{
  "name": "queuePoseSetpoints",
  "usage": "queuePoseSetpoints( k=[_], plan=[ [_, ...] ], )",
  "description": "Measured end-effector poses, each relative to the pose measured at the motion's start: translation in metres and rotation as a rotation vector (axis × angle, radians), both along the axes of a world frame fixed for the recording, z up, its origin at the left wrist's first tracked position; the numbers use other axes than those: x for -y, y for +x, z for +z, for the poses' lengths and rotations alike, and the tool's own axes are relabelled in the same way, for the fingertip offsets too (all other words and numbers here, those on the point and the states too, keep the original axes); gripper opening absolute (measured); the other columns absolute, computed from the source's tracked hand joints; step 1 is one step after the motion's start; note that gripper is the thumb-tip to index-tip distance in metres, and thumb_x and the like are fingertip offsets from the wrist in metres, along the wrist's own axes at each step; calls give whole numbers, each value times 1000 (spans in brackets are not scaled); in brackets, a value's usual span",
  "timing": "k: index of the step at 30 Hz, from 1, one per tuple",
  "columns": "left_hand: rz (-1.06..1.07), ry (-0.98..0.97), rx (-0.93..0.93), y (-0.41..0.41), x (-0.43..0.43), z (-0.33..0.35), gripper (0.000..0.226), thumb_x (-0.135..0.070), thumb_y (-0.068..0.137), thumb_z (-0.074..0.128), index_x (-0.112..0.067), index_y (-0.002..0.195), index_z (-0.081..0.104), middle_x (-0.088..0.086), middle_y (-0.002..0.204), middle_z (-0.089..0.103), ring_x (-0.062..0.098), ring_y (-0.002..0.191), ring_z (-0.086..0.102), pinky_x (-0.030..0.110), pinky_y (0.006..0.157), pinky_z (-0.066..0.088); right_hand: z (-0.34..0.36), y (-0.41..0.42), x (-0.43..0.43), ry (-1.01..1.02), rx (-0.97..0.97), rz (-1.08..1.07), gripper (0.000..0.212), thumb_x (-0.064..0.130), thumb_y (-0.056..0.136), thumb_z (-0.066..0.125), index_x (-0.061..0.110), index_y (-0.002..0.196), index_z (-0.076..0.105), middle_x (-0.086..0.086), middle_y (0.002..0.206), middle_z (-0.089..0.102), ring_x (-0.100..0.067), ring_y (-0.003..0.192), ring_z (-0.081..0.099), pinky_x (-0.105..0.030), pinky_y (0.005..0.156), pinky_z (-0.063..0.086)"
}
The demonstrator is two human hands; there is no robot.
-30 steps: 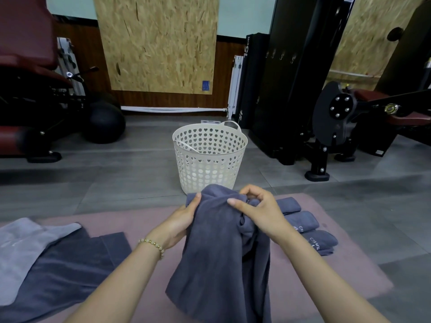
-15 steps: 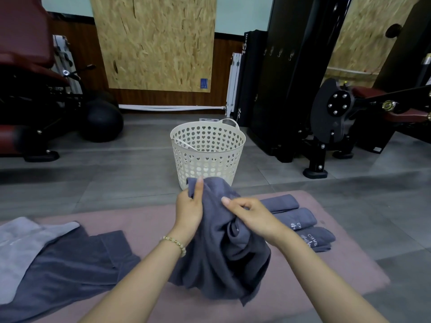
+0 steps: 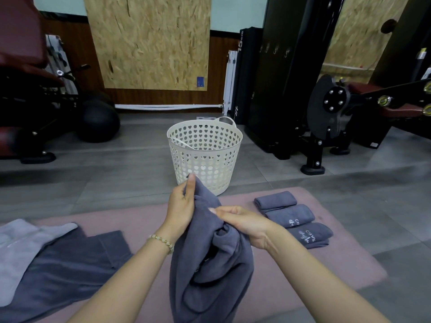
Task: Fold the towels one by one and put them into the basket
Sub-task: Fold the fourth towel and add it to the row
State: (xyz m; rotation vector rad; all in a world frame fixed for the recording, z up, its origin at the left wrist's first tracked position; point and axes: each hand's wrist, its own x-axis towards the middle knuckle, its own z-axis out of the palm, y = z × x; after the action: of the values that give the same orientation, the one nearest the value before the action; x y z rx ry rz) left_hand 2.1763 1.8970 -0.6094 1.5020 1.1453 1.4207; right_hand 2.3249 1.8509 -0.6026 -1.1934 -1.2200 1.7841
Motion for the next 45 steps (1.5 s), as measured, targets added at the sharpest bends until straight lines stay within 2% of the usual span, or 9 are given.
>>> queuePoseSetpoints(
  k=[7, 14, 18, 24, 30, 35, 38, 42, 45],
  plan=[
    [-271, -52, -301, -4, 3, 11, 54, -48, 92, 39, -21, 46, 34, -14, 48, 26, 2, 46, 24, 17, 47, 22, 17, 19, -6, 177, 49, -143, 24, 19, 90, 62, 16, 69, 50, 3, 62, 60, -6, 58, 57, -15, 58, 48],
    [-308, 52, -274, -11, -3, 9, 48, -51, 79, 52, -19, 50, 31, -5, 53, 25, 5, 51, 22, 22, 48, 20, 30, 38, -2, 178, 367, 158, 39, 35, 68, 80, 8, 95, 70, -14, 102, 70, -16, 92, 64, -32, 97, 50],
    [-265, 25, -308, -15, -8, -1, 53, -56, 83, 59, -18, 48, 47, -11, 52, 37, 4, 53, 31, 22, 51, 28, 31, 40, -3, 175, 388, 98, 17, 33, 76, 77, 20, 75, 67, 0, 83, 69, -9, 81, 63, -25, 84, 49],
    [-83, 52, -226, -14, -8, 0, 49, -39, 89, 57, -17, 53, 31, -4, 53, 25, 7, 52, 23, 24, 47, 19, 34, 36, 0, 206, 579, 151, 25, 32, 78, 76, 20, 73, 55, 12, 64, 63, -3, 65, 58, -17, 69, 46],
    [12, 45, -212, -18, -8, -6, 56, -35, 94, 53, -23, 47, 23, -11, 45, 22, 5, 46, 20, 22, 44, 17, 30, 32, -4, 144, 58, -166, 16, 20, 81, 72, 18, 77, 57, -5, 82, 66, -15, 73, 61, -26, 73, 51],
    [-32, -211, -191, -17, -9, -5, 50, -50, 93, 43, -20, 53, 38, -9, 50, 40, 7, 50, 36, 19, 44, 30, 27, 24, -7, 601, 289, -422, 17, 6, 71, 80, 14, 76, 66, 1, 80, 65, -6, 75, 58, -21, 76, 48],
    [-188, -346, -169, -14, -3, 0, 54, -53, 96, 33, -18, 77, 70, -12, 72, 69, -2, 67, 62, 7, 55, 45, 22, 14, -5, 575, 302, -368, 25, 8, 70, 82, 11, 90, 68, -2, 81, 65, -5, 72, 59, -18, 73, 50],
    [-182, -219, -191, 0, 7, 4, 67, -43, 99, 35, -20, 41, 62, -15, 41, 52, -5, 43, 46, 11, 47, 36, 14, 4, -4, 499, 321, -375, 33, 4, 71, 80, 8, 93, 57, -8, 77, 66, -12, 69, 59, -23, 70, 51],
    [-167, -154, -169, 1, 8, 4, 55, -47, 93, 46, -8, 62, 69, -8, 52, 56, 2, 51, 47, 14, 51, 39, 18, 8, -4, 408, 213, -350, 34, 2, 71, 79, 15, 89, 53, -5, 75, 66, -14, 67, 61, -24, 67, 53]
  ],
)
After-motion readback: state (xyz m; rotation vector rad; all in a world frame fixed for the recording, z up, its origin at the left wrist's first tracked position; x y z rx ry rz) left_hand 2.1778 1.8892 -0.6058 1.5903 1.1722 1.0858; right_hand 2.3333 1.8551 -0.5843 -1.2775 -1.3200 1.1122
